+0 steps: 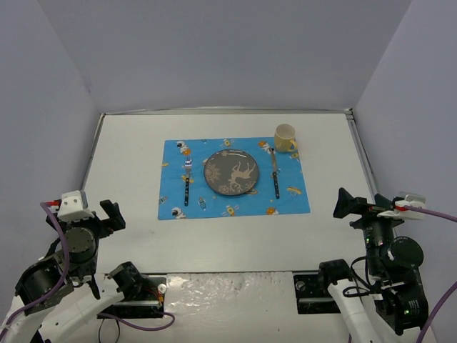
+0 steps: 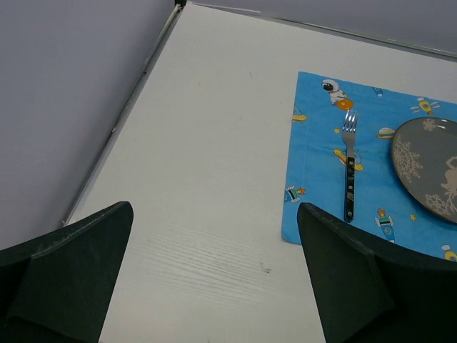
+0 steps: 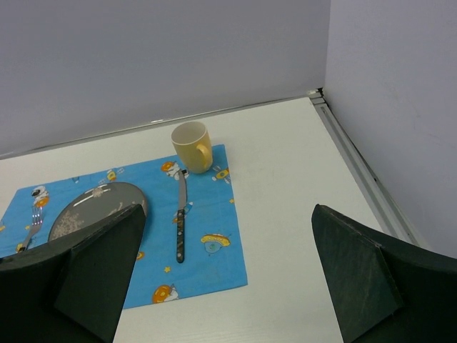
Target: Set the dinner table for one person
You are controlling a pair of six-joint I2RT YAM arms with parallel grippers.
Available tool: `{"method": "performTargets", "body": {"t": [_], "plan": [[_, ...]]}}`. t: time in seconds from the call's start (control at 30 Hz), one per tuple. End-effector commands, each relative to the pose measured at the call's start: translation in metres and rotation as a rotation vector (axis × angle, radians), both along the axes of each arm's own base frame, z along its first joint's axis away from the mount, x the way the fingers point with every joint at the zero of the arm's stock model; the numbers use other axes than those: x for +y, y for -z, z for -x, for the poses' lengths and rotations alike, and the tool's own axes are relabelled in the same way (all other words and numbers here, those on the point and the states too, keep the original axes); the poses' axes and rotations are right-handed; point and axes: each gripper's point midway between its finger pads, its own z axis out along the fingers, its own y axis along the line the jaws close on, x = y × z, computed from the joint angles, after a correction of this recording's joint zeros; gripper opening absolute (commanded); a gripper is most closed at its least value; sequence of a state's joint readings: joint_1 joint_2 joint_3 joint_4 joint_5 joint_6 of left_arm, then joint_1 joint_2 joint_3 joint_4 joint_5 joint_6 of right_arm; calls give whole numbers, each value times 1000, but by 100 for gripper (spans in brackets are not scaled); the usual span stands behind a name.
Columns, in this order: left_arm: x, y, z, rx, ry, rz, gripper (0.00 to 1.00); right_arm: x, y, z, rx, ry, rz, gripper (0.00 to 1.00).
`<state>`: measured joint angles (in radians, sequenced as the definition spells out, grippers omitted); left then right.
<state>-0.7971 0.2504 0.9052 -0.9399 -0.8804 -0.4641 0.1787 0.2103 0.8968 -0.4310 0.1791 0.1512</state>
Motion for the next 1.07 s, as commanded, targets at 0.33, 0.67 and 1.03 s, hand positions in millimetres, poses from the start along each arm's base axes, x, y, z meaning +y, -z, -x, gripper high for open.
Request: {"method": "performTargets", "body": {"t": [0.33, 0.67, 1.03], "plan": [[5, -5, -7, -1, -85, -12, 97, 14, -20, -13, -88, -71, 24, 100], [7, -5, -7, 3, -102, -18, 97, 16, -20, -13, -93, -84, 27, 100], [7, -5, -7, 7, -103, -21, 97, 18, -17, -15, -81, -92, 36, 100]]}}
